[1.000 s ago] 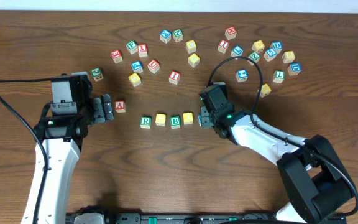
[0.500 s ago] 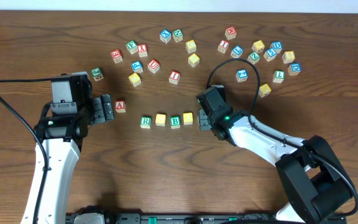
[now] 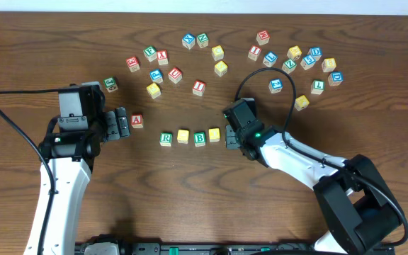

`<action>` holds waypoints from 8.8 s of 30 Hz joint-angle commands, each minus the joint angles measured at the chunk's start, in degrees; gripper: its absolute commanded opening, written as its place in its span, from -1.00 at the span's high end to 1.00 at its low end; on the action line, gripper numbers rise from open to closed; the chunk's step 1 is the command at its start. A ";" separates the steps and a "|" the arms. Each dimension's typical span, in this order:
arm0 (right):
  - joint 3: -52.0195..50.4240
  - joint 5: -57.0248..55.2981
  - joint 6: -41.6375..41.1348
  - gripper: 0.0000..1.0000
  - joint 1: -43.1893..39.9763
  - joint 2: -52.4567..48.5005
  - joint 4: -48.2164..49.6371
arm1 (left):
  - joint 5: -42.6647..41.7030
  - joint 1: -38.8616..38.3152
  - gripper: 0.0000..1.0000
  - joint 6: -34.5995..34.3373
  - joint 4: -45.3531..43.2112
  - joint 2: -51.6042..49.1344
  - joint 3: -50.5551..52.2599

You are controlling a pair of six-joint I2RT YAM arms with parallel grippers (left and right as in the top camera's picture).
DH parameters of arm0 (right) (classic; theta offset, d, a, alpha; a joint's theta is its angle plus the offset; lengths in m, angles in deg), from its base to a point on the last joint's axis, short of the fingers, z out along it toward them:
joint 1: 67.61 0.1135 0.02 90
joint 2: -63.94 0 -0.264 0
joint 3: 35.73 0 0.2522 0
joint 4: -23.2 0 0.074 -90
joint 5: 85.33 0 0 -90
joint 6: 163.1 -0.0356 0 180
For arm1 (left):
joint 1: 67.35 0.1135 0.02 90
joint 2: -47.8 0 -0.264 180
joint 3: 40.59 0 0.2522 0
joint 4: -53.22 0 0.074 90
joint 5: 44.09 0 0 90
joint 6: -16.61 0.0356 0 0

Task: Spell out ROBOT

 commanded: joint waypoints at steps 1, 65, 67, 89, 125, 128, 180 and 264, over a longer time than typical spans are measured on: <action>0.57 0.48 -1.09 0.92 2.19 -0.39 1.29 | 0.11 0.20 -0.93 0.26 0.13 0.00 -1.64; 0.57 -4.72 -1.38 0.91 2.16 -0.39 2.93 | 0.11 0.20 -0.93 0.26 0.13 0.00 -1.64; 0.57 -4.70 -0.90 0.93 0.55 -0.39 3.08 | 0.09 0.20 -0.93 0.26 0.13 0.00 -1.64; 0.57 4.00 -2.67 0.98 2.23 -0.39 -2.78 | 0.11 0.20 -0.93 0.26 0.13 0.00 -1.64; 0.57 4.33 -4.22 0.98 7.58 -0.39 -1.40 | 0.09 0.20 -0.92 0.26 0.13 0.00 -1.64; 0.57 4.15 -4.52 0.98 7.50 -0.39 -1.42 | 0.11 0.20 -0.93 0.26 0.13 0.00 -1.64; 0.57 6.54 -3.61 0.98 4.42 -0.39 -8.48 | 0.11 0.20 -0.93 0.26 0.13 0.00 -1.64; 0.61 5.35 -0.35 0.98 8.63 -0.39 1.01 | 0.11 0.20 -0.93 0.26 0.13 0.00 -1.64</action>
